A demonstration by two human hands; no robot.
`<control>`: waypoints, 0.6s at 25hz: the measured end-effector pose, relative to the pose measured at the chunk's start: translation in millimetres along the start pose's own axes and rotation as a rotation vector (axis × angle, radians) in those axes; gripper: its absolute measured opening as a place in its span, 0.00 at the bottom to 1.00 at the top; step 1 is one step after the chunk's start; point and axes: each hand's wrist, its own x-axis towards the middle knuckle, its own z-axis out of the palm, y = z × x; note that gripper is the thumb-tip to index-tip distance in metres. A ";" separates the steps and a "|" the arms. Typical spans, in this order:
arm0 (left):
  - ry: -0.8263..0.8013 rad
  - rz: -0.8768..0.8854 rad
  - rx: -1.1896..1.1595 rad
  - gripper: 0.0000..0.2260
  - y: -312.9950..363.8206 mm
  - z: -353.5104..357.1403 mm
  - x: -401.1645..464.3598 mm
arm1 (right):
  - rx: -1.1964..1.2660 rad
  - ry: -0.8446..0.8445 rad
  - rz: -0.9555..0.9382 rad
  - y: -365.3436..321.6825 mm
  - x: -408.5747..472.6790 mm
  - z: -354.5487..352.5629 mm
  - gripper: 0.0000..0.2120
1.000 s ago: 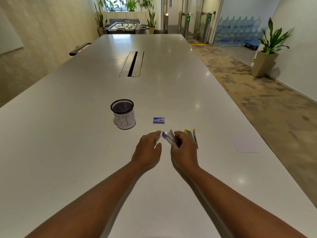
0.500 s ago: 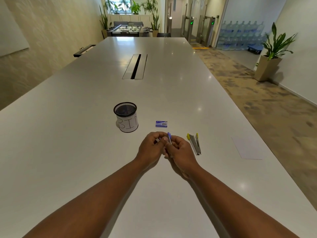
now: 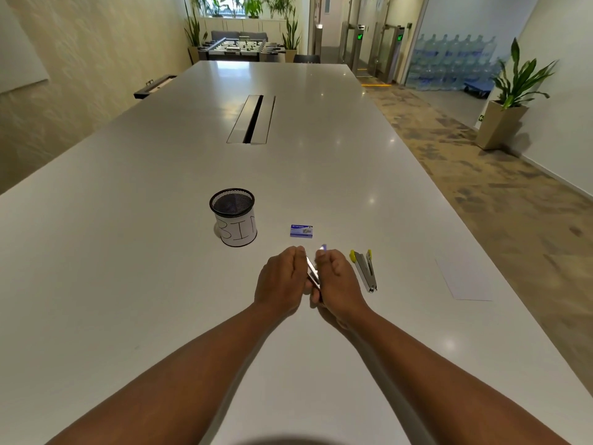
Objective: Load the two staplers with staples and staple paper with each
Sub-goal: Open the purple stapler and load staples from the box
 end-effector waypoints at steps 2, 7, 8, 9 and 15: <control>0.029 -0.011 -0.054 0.19 -1.9 1.0 -1.5 | 0.057 0.033 0.005 -0.4 -1.2 -0.1 0.19; 0.000 -0.051 -0.159 0.21 -1.7 -0.9 -1.6 | 0.130 0.072 -0.026 -1.0 -4.5 2.8 0.17; -0.021 -0.055 -0.178 0.21 -0.8 -2.8 -0.9 | 0.143 0.089 -0.035 0.2 -4.8 2.7 0.17; -0.041 -0.056 -0.190 0.20 -0.3 -4.8 -0.3 | 0.155 0.103 -0.051 1.7 -4.9 2.3 0.16; -0.078 -0.154 -0.316 0.10 -4.5 -13.8 6.4 | 0.214 0.229 -0.114 1.1 -14.8 9.1 0.13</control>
